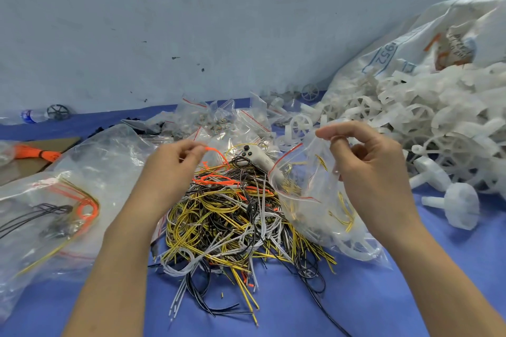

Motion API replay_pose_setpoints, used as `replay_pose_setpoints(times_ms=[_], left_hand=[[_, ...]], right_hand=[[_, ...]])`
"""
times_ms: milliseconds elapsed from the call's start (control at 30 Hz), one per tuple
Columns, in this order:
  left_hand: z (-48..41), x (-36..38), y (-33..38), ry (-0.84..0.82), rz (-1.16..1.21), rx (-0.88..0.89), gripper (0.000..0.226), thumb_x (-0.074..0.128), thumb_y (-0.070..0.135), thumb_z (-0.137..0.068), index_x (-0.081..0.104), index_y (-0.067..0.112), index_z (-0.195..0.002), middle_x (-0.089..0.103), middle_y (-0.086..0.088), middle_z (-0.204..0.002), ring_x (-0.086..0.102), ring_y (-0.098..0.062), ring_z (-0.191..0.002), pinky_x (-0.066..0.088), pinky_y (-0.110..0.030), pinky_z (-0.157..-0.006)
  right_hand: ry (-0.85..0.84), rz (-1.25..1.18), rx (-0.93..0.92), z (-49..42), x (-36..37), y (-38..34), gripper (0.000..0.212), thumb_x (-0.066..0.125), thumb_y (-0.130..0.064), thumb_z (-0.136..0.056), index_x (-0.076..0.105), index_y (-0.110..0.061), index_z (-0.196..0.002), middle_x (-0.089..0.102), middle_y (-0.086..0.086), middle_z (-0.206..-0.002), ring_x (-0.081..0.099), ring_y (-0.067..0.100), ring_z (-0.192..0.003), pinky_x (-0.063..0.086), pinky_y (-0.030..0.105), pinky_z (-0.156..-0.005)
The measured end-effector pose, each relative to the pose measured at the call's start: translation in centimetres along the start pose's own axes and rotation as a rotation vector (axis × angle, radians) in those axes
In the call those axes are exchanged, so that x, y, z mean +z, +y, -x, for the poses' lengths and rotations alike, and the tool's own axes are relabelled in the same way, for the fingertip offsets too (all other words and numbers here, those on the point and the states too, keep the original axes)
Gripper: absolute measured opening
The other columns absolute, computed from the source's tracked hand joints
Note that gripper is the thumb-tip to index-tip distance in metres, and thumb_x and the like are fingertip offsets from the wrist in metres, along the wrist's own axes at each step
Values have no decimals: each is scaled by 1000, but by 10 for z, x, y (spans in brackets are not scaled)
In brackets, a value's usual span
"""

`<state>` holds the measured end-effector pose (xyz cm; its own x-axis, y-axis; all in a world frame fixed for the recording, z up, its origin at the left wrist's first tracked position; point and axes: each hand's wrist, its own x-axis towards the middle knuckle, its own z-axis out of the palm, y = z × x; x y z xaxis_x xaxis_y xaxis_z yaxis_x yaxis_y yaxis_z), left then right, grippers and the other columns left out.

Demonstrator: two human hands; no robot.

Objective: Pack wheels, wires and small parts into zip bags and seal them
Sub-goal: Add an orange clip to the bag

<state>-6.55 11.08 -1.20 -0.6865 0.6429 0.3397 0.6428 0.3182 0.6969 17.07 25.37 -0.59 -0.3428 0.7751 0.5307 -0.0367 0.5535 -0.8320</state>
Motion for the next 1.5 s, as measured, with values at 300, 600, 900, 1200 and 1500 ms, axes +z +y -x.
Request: replay_pose_setpoints(times_ms=[300,600,900,1200,1500], left_hand=[[13,12,-6,-392,-185,37,14,58,41,-96,71,41,-92,69,16,-99,61,-4,-97,46,-28,-88],[14,18,-10,-320,-364,37,22,67,42,-89,59,30,-106,59,8,-109,55,-10,-97,45,-24,-76],[11,12,-14,-110,-300,-2,30,45,48,-99,65,26,-97,63,2,-94,58,-14,-84,38,-30,-68],[8,16,-33,-54,4,-478,61,59,54,-90,66,-7,-92,44,-2,-51,41,-19,-47,35,-26,-53],[4,10,-29,-141,86,-449,28,66,29,-91,72,3,-86,49,-3,-59,30,-13,-43,24,-19,-39]], right_hand=[[0,-36,-1,0,0,0,36,56,-6,-93,73,-36,-81,56,-23,-61,45,17,-49,38,23,-48],[-8,-60,-1,1,-3,2,36,56,-8,-94,73,-38,-85,57,-21,-62,45,15,-49,37,20,-47],[-14,-53,-6,0,-2,2,36,56,-9,-94,73,-40,-85,57,-18,-63,47,22,-51,41,28,-49],[-17,-55,0,1,-1,1,36,55,-9,-94,73,-39,-86,56,-21,-62,46,18,-51,41,28,-50],[-15,-38,3,1,1,0,36,56,-7,-93,73,-36,-82,56,-18,-62,49,30,-55,42,35,-51]])
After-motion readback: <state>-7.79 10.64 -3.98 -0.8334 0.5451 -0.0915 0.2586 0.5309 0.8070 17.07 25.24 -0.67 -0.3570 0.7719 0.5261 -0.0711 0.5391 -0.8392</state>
